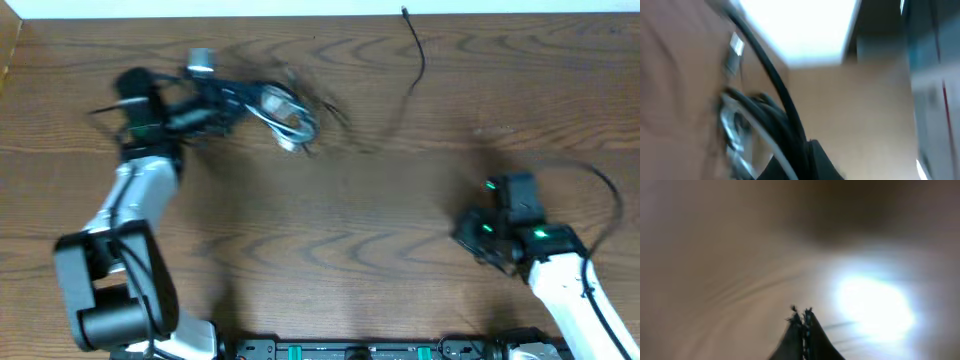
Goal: Untangle cables
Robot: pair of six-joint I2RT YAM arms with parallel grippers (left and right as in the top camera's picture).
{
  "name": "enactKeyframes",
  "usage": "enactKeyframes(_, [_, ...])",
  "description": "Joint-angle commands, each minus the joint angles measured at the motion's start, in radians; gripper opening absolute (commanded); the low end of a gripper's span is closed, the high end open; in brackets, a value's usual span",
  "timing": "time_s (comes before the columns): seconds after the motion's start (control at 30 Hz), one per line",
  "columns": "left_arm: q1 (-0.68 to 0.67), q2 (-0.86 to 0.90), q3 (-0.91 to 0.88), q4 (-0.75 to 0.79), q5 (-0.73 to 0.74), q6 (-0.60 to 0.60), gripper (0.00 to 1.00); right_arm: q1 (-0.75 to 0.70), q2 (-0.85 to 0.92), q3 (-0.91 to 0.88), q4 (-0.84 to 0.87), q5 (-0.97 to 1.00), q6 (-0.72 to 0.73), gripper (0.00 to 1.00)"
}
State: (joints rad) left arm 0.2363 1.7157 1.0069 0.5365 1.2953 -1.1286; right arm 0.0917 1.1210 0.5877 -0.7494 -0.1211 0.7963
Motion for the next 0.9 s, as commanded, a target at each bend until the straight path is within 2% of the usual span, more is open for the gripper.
enactKeyframes(0.0, [0.108, -0.019, 0.031, 0.010, -0.093, 0.005, 0.08, -0.141, -0.034, -0.028, -0.014, 0.180, -0.071, 0.01])
enactKeyframes(0.1, [0.116, -0.019, 0.031, -0.006, -0.059, 0.005, 0.08, -0.224, -0.059, -0.028, 0.004, 0.113, -0.130, 0.01])
enactKeyframes(0.2, [0.092, -0.019, 0.031, -0.008, 0.004, -0.003, 0.08, -0.231, -0.064, -0.028, 0.034, 0.008, -0.186, 0.03])
enactKeyframes(0.4, [-0.006, -0.019, 0.031, -0.008, 0.018, -0.124, 0.07, -0.214, -0.064, -0.028, 0.145, -0.390, -0.217, 0.27])
enactKeyframes(0.53, [-0.092, -0.019, 0.031, -0.008, -0.045, -0.285, 0.07, -0.169, -0.064, -0.028, 0.283, -0.698, -0.417, 0.39])
enactKeyframes(0.63, [-0.158, -0.019, 0.031, -0.008, -0.122, -0.423, 0.07, -0.105, -0.063, -0.028, 0.369, -0.743, -0.446, 0.52])
enactKeyframes(0.77, [-0.230, -0.019, 0.031, -0.008, -0.212, -0.594, 0.07, 0.029, -0.061, -0.028, 0.476, -0.740, -0.505, 0.51])
enactKeyframes(0.87, [-0.275, -0.019, 0.031, -0.008, -0.268, -0.717, 0.08, 0.146, -0.053, -0.028, 0.549, -0.642, -0.514, 0.50])
